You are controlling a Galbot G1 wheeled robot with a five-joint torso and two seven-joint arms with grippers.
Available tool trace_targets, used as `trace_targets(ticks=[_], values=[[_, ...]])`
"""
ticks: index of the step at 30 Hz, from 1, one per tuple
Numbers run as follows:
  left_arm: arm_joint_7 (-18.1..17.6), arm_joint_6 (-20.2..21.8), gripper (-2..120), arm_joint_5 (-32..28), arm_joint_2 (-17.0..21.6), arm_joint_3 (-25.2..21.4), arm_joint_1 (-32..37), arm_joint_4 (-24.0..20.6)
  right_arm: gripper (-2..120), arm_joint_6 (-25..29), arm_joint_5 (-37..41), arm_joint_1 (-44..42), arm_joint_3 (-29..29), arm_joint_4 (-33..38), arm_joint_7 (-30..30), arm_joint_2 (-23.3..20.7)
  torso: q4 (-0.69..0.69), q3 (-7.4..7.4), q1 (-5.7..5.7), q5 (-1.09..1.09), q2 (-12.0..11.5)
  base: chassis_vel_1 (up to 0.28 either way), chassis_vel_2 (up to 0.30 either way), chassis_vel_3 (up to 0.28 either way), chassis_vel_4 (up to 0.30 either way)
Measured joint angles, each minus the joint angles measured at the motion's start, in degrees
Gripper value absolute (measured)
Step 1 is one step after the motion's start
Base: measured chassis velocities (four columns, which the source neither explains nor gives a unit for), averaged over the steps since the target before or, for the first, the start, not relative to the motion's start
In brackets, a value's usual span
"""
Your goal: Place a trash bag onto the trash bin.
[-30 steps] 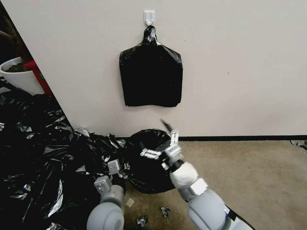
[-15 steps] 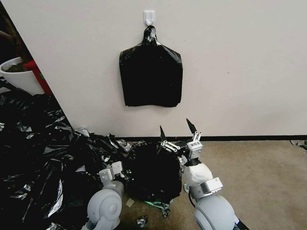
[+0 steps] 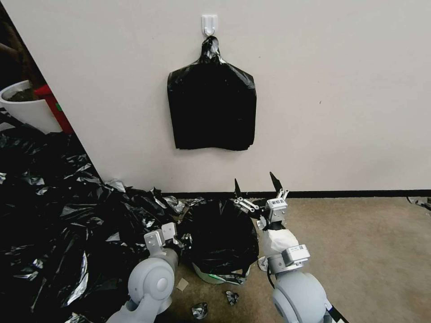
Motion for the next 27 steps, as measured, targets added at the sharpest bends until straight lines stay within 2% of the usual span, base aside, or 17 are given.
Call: trace_targets(ticks=[2, 3, 4, 5, 6, 7, 8, 9, 10, 15, 27], values=[[2.04, -4.77, 59, 3.49, 1.14, -0.63, 2.43, -2.48, 100, 0.76, 0.02, -0.13, 0.89, -1.28, 2.47, 0.73, 0.00, 0.00, 0.00, 0.00, 0.00, 0.000, 0.000, 0.000, 0.000], [5.78, -10.89, 64, 7.85, 2.07, -1.26, 4.11, -3.28, 100, 2.18, -0.08, -0.33, 2.25, -2.45, 4.12, 1.31, 0.02, 0.00, 0.00, 0.01, 0.00, 0.000, 0.000, 0.000, 0.000], [5.78, -10.89, 64, 7.85, 2.07, -1.26, 4.11, -3.28, 100, 2.18, -0.08, -0.33, 2.25, -2.45, 4.12, 1.31, 0.02, 0.00, 0.00, 0.01, 0.00, 0.000, 0.000, 0.000, 0.000], [11.50, -20.20, 71, 15.16, 3.15, -2.57, 5.31, -2.73, 100, 3.39, -0.59, -0.63, 4.16, -3.41, 4.89, 1.93, 0.02, 0.00, 0.00, 0.01, 0.00, 0.000, 0.000, 0.000, 0.000], [14.88, -25.75, 74, 19.98, 3.80, -3.65, 5.45, -1.55, 100, 4.33, -1.20, -1.01, 5.64, -3.92, 4.99, 2.39, 0.02, 0.00, 0.00, 0.02, 0.00, 0.000, 0.000, 0.000, 0.000], [19.79, -33.89, 79, 26.43, 4.75, -5.48, 5.17, 0.87, 100, 5.81, -2.24, -1.73, 7.94, -4.40, 4.96, 3.03, 0.02, 0.00, 0.00, 0.01, 0.00, 0.000, 0.000, 0.000, 0.000], [19.79, -33.89, 79, 26.43, 4.75, -5.48, 5.17, 0.87, 100, 5.81, -2.24, -1.73, 7.94, -4.40, 4.96, 3.03, 0.02, 0.00, 0.00, 0.01, 0.00, 0.000, 0.000, 0.000, 0.000], [25.49, -42.92, 86, 32.60, 5.68, -8.37, 4.02, 3.73, 100, 7.73, -3.47, -3.01, 10.89, -4.60, 4.47, 4.10, 0.00, 0.00, 0.00, -0.03, 0.00, 0.000, 0.000, 0.000, 0.000], [28.51, -47.21, 91, 34.92, 6.04, -10.07, 3.22, 4.83, 100, 8.65, -3.84, -4.33, 12.93, -4.30, 3.47, 4.88, 0.00, 0.00, 0.00, 0.01, 0.00, 0.000, 0.000, 0.000, 0.000], [31.99, -52.23, 100, 36.17, 5.76, -11.82, 2.26, 5.66, 100, 10.38, -3.87, -7.26, 17.16, -3.30, -0.71, 6.75, -0.01, 0.00, 0.00, 0.00, 0.00, 0.000, 0.000, 0.000, 0.000], [31.94, -52.49, 100, 35.81, 5.51, -11.76, 2.17, 5.73, 100, 10.53, -3.74, -7.47, 17.38, -3.07, -1.45, 6.87, 0.00, 0.00, 0.00, 0.00, 0.00, 0.000, 0.000, 0.000, 0.000]])
